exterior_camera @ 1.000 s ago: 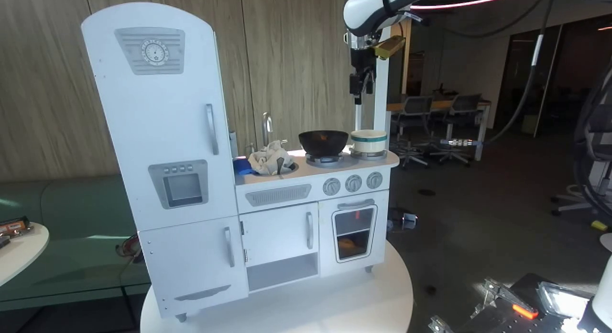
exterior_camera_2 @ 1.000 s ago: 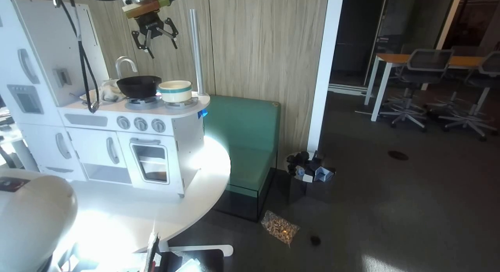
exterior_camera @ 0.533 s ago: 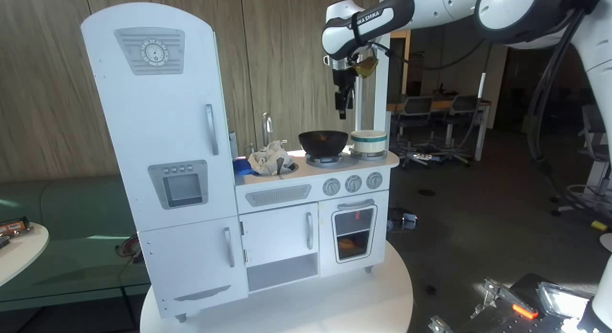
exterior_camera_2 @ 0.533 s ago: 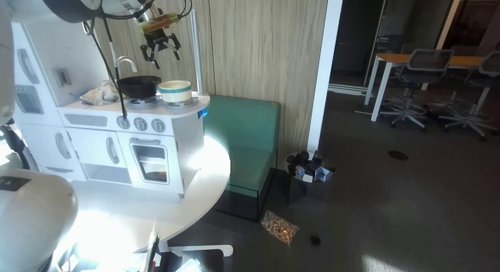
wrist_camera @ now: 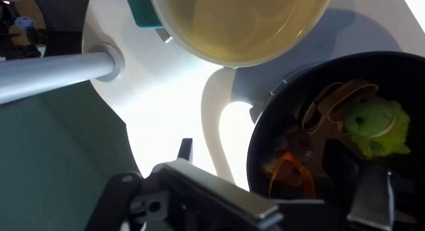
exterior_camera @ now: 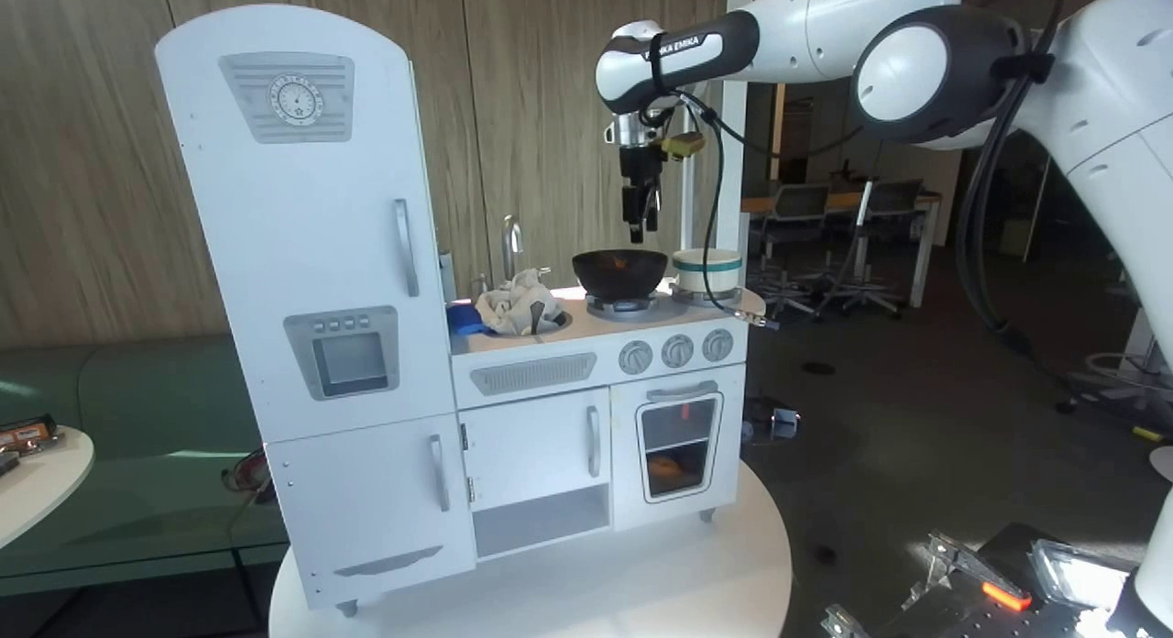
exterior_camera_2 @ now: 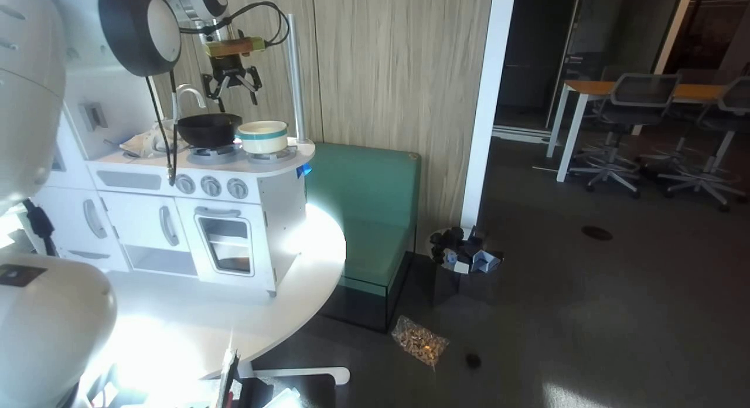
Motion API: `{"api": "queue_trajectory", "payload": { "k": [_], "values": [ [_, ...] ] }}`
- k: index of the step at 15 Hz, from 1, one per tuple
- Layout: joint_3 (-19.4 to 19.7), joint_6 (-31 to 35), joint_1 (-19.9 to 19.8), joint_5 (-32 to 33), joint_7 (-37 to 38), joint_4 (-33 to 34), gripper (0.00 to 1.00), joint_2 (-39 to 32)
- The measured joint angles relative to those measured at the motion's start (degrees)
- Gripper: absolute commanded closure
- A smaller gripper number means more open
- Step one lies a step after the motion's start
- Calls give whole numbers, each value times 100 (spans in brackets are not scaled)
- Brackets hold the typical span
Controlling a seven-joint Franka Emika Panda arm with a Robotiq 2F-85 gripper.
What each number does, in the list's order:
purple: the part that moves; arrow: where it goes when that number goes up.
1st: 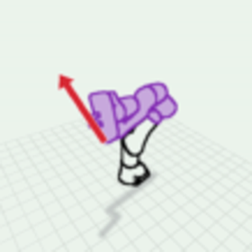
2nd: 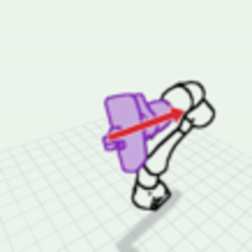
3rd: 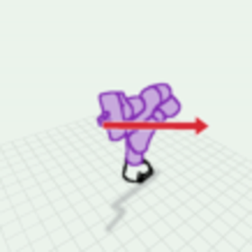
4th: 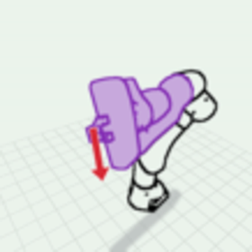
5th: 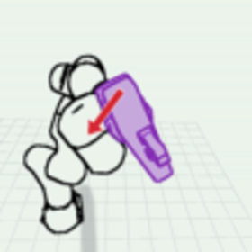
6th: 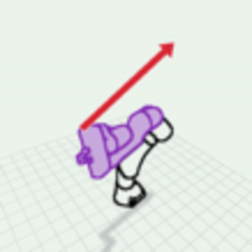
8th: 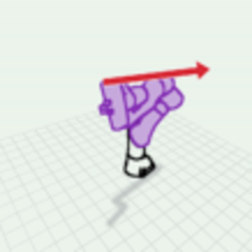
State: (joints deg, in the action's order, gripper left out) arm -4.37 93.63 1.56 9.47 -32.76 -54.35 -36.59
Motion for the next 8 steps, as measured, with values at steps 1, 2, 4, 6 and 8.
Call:
{"api": "queue_trajectory", "payload": {
  "k": [1, 2, 4, 6, 8],
  "values": [
    [0, -80, -1, -33, -35, 139, 0, -92],
    [0, -127, -3, -50, -81, 257, 0, -189],
    [0, -138, -13, -53, -176, 456, 0, -393],
    [0, -154, -28, -53, -259, 630, 0, -604],
    [0, -156, -30, -53, -389, 787, 26, -784]
  ]
}}
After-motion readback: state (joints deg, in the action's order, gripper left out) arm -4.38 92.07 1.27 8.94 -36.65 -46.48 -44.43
